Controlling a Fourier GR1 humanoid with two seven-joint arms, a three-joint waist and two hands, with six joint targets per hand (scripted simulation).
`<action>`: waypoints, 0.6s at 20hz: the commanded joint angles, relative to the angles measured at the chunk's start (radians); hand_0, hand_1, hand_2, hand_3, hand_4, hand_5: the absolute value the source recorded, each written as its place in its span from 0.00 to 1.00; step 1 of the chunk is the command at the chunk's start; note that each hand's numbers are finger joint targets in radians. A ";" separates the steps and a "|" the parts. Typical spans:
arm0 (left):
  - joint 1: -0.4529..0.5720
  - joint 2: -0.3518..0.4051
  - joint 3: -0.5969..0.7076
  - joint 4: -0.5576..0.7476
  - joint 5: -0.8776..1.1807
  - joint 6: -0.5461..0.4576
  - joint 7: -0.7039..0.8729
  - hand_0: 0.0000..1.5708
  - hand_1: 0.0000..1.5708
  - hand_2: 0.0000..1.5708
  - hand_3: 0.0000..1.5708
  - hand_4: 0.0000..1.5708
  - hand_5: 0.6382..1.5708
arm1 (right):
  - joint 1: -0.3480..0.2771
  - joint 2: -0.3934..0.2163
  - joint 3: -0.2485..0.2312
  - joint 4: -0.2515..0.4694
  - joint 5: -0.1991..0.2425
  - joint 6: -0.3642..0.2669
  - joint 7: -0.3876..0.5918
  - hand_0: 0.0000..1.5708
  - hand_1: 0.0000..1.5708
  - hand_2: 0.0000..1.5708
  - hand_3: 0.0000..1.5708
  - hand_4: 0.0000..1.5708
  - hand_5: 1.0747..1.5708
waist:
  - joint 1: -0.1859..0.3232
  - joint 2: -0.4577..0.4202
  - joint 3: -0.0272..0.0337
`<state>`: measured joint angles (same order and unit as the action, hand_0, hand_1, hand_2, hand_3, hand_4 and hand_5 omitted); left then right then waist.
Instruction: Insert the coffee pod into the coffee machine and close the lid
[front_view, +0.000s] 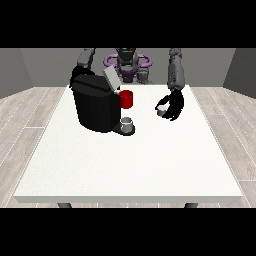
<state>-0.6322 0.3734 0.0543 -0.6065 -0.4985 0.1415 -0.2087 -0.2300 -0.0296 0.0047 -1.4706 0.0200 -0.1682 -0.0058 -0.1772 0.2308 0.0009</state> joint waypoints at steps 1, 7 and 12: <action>-0.005 -0.029 -0.015 0.037 -0.045 0.051 0.015 0.53 0.53 0.62 0.48 0.24 1.00 | -0.018 -0.032 -0.049 0.008 -0.044 0.031 0.026 0.00 0.00 0.00 0.00 0.32 1.00 | 0.001 -0.016 -0.0011; -0.026 0.059 -0.022 0.072 -0.089 0.010 -0.014 0.62 0.62 0.67 0.51 0.20 1.00 | 0.075 0.015 -0.010 0.024 -0.040 0.045 -0.110 0.00 0.00 0.00 0.00 0.34 1.00 | -0.025 0.000 -0.0009; -0.043 0.016 -0.027 0.076 -0.116 0.071 -0.076 0.81 0.81 0.89 0.87 0.32 1.00 | 0.018 -0.017 -0.041 0.017 -0.050 0.041 -0.012 0.00 0.00 0.00 0.00 0.25 1.00 | -0.007 -0.005 -0.0013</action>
<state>-0.6686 0.4007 0.0268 -0.5420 -0.5970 0.1825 -0.2515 -0.2200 -0.0330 -0.0238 -1.4503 -0.0125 -0.1459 -0.0349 -0.1783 0.2305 0.0009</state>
